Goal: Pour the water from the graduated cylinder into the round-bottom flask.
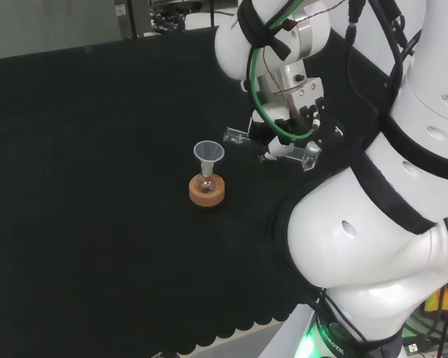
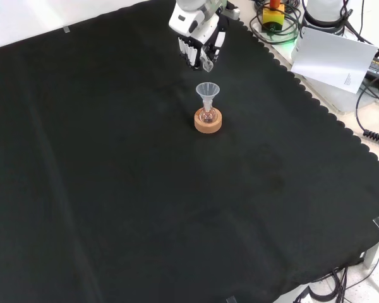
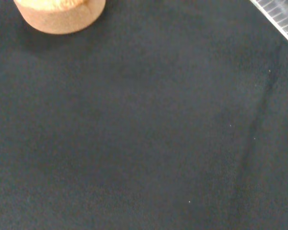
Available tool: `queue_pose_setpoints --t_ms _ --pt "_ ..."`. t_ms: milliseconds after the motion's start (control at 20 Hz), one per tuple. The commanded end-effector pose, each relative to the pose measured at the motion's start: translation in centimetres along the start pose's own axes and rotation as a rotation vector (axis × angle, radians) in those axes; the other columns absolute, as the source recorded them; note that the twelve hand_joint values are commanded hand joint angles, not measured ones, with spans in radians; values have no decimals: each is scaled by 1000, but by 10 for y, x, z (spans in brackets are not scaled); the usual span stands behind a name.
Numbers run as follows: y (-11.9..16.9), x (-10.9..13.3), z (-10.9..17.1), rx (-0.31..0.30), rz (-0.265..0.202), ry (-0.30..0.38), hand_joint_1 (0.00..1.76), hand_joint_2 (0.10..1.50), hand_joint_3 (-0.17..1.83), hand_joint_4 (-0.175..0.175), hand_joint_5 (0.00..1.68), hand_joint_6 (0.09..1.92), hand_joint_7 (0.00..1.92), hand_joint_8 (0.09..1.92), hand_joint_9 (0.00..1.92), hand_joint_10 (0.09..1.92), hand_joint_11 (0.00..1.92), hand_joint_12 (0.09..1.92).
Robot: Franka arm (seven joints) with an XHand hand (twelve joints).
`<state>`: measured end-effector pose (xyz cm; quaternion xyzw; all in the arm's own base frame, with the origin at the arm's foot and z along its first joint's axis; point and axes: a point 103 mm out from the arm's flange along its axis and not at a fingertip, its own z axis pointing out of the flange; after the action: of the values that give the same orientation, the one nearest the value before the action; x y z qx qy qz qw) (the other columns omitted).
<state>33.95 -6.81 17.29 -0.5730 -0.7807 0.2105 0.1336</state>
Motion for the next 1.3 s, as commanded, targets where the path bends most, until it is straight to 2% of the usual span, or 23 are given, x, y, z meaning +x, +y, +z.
queue_pose_setpoints --t_ms 50,450,700,1000,1300 --pt "7 5 -2 66 22 -45 1153 1210 -175 -175 974 1053 1299 256 1438 87 1227 744" --pt "10 5 -13 82 52 -107 1152 1211 -175 -175 973 1055 1300 253 1440 87 1230 744" --pt "8 3 -16 91 51 -153 1152 1211 -175 -175 972 1056 1301 251 1442 87 1232 744" --pt "7 -2 -20 137 70 -173 1152 1211 -175 -175 972 1057 1302 249 1444 87 1234 743" --pt "7 -1 -23 151 89 -187 1152 1212 -175 -175 971 1058 1303 247 1445 87 1235 742"
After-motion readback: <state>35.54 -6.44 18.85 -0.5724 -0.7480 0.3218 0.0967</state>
